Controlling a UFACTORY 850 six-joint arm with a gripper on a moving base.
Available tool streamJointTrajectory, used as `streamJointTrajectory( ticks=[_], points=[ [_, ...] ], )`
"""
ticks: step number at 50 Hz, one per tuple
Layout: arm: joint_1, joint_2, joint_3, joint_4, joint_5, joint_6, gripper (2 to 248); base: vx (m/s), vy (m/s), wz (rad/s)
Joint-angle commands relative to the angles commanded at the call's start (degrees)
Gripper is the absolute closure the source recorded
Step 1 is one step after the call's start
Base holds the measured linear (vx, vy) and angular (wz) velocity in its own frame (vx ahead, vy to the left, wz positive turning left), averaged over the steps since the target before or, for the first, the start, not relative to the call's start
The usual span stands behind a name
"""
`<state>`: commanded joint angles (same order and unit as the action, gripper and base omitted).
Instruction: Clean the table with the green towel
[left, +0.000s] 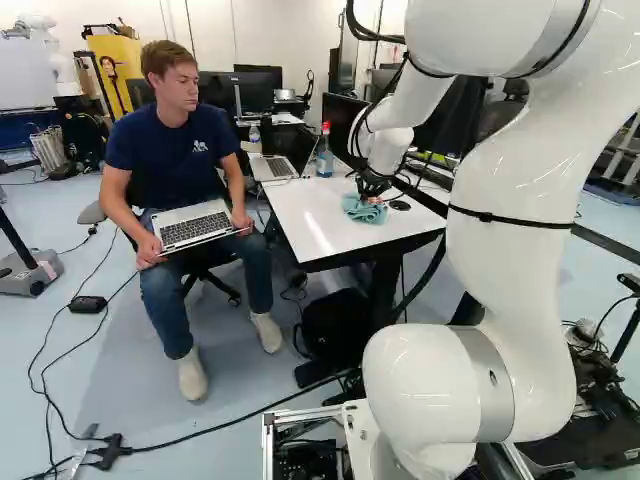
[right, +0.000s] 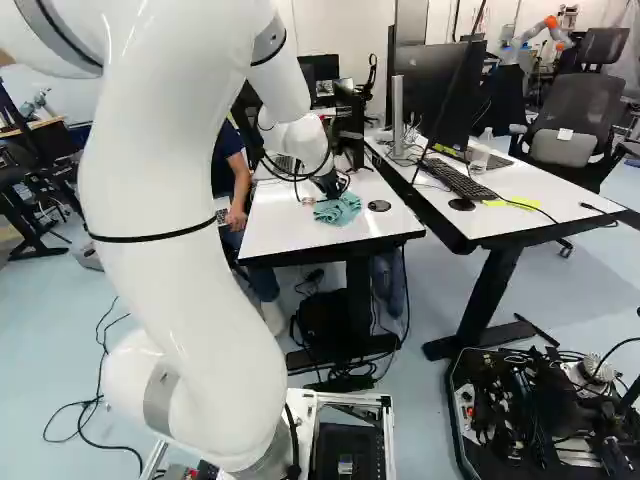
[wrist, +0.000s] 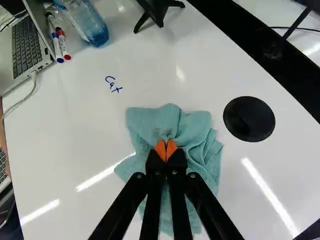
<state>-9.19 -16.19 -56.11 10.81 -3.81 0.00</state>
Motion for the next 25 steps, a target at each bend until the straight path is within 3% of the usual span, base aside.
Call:
streamJointTrajectory(
  ticks=[17,25],
  points=[
    [-0.05,-0.01,-0.01,0.00,-1.43,0.00,228,0.000,0.000,0.000],
    [-0.98,0.31,0.37,0.00,-1.44,0.00,228,0.000,0.000,0.000]
  ],
)
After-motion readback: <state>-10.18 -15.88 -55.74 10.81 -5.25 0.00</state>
